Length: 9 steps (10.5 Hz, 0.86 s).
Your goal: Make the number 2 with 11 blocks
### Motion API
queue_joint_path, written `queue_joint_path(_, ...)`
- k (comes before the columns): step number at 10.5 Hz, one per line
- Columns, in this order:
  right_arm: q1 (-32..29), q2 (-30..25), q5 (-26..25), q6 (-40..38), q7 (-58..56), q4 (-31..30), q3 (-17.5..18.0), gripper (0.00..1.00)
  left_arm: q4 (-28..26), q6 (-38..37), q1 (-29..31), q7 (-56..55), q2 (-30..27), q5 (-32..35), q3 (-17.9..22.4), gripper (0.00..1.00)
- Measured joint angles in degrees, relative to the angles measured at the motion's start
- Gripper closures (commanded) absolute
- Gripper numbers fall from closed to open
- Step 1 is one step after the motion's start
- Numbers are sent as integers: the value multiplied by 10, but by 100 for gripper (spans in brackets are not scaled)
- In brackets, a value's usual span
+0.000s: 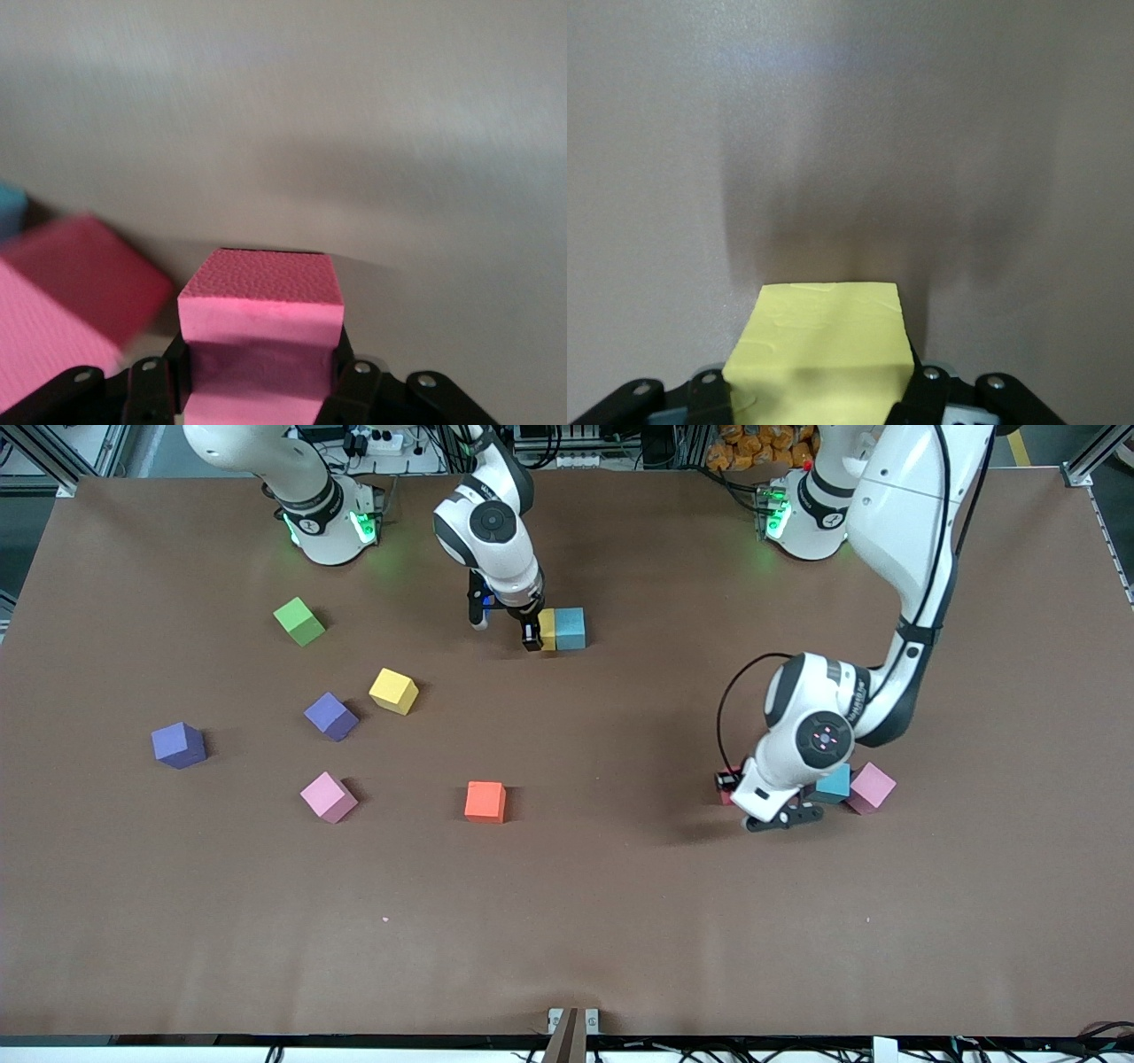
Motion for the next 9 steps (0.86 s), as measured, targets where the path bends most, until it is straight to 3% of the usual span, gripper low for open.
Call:
queue_joint_path(3,7,4,0,1,4,1,0,0,-53,-1,-1,-149,-44,-1,-46,72)
queue_joint_path(7,9,-2,0,-7,8,10,0,0,-91,-1,-1,-451,-77,-2,-132,71)
queue_joint_path(9,9,-22,0,-40,7,13,-3,0,-105,1,-2,-570,-86,-2,-160,76)
